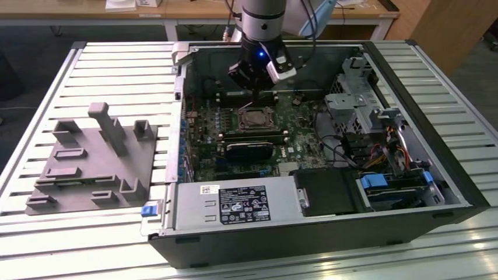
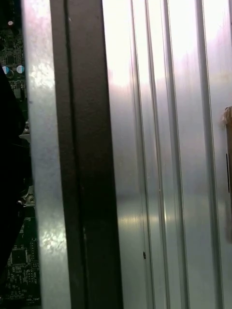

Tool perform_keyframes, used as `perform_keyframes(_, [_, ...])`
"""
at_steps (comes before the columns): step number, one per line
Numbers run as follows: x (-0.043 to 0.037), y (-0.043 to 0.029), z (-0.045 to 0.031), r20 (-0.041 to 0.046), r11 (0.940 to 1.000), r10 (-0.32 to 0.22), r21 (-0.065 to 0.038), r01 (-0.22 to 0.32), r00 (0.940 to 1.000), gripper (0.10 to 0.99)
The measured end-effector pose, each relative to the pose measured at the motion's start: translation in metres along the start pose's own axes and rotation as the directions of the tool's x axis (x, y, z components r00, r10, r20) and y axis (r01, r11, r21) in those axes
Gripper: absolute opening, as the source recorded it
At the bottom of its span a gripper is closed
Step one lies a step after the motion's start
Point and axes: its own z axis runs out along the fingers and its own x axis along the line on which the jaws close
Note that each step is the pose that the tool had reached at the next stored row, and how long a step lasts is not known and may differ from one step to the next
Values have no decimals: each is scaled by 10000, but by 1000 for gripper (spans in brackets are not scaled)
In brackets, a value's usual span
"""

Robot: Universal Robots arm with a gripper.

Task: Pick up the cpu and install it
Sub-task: 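Install the first cpu locking lever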

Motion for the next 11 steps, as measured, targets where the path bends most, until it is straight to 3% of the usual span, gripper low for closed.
perform_keyframes(11, [-14,1,98,-2,10000,-2,0,2,10000,106])
